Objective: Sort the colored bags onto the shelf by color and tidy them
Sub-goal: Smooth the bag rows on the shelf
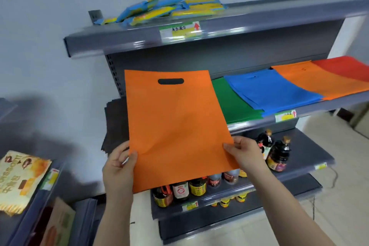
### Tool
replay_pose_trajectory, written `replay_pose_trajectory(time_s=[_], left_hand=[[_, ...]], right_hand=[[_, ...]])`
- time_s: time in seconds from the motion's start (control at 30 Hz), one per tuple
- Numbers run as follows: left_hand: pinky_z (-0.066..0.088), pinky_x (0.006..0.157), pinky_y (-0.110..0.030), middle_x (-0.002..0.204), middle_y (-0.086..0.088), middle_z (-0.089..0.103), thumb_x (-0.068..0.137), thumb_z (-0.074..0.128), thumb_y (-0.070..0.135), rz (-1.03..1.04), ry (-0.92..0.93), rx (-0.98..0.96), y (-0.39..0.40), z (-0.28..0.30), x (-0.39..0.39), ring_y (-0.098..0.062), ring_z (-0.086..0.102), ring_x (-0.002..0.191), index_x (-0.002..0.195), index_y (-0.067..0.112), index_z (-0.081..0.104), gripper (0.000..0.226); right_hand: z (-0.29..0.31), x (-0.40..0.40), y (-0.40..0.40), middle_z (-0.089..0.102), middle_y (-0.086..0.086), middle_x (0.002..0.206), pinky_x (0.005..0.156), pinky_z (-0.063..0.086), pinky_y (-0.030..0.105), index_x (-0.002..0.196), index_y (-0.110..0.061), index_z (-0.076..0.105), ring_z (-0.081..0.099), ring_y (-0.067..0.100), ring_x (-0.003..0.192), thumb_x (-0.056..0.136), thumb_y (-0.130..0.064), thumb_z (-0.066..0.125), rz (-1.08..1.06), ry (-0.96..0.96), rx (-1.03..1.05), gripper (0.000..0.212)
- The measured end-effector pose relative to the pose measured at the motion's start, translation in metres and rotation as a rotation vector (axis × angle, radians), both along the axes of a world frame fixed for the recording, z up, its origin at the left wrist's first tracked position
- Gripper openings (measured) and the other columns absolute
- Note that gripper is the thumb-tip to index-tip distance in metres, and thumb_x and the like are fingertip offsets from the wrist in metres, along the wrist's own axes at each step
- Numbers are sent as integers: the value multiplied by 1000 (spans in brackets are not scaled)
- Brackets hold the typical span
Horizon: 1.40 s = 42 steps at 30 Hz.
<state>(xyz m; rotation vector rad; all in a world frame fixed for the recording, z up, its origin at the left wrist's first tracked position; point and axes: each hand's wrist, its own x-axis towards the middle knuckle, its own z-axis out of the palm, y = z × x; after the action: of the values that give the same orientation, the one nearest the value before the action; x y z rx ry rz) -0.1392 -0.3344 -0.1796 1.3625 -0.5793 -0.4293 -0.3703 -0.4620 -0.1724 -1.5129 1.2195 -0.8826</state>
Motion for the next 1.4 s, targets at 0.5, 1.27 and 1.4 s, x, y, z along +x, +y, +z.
replay_pose_trajectory(time_s=[0.5,1.27,1.4], left_hand=[[53,75,-39,93,1,71,91,58,7,-390,31,87,-163,-2,-231,-22,67,87,92,28,65,23],[56,56,-31,87,-8,72,89,59,3,-610,23,273,-447,24,-369,-25,69,76,104,11,63,17],[57,57,-32,85,-8,70,89,59,2,-590,-45,319,-478,22,-392,-21,68,73,104,12,63,18]], right_hand=[[-11,-256,-88,66,-1,72,59,45,29,74,-23,62,61,18,69,91,-7,57,-453,-11,-103,24],[1,-415,-363,47,0,56,50,28,28,61,-17,51,41,19,55,86,-1,59,-547,249,-210,31],[1,-435,-404,43,-5,53,47,23,20,57,-25,41,39,9,51,86,-2,60,-525,345,-260,41]])
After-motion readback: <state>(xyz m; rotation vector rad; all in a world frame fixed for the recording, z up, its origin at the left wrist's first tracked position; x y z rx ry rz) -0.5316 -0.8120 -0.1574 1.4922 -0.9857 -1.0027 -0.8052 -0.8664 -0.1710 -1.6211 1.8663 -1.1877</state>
